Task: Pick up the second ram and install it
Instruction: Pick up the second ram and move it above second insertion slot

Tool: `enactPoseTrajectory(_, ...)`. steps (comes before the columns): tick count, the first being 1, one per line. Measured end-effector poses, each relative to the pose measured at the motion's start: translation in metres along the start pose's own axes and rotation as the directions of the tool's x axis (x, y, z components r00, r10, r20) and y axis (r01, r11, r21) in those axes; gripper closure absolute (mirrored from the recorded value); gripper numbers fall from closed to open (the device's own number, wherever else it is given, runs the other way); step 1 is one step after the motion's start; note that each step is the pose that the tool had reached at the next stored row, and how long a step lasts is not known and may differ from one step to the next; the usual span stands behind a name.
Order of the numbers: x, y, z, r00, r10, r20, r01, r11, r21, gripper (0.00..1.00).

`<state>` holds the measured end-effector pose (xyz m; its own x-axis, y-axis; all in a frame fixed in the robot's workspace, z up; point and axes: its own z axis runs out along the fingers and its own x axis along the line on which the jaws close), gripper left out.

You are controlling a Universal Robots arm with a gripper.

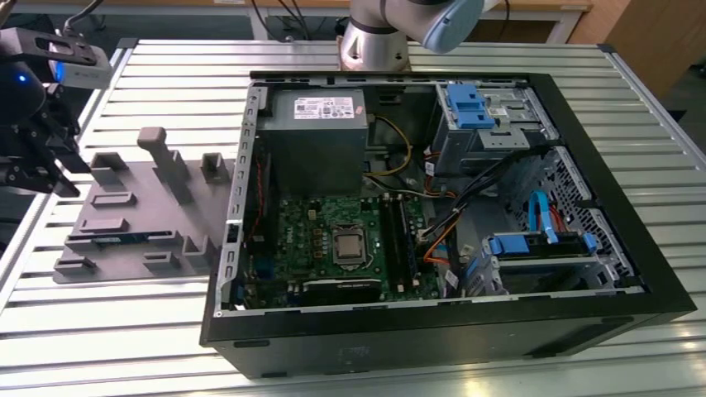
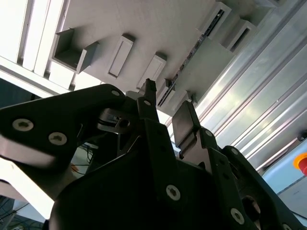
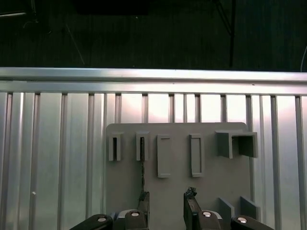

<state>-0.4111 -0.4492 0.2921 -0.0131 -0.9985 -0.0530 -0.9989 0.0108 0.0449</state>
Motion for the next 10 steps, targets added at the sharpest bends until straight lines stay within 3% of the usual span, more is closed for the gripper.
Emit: enactPoseTrajectory(10, 0.0016, -0.0004, 0.0089, 1.0000, -0.002, 0.0000, 0.002, 1.0000, 0.0000, 0.58)
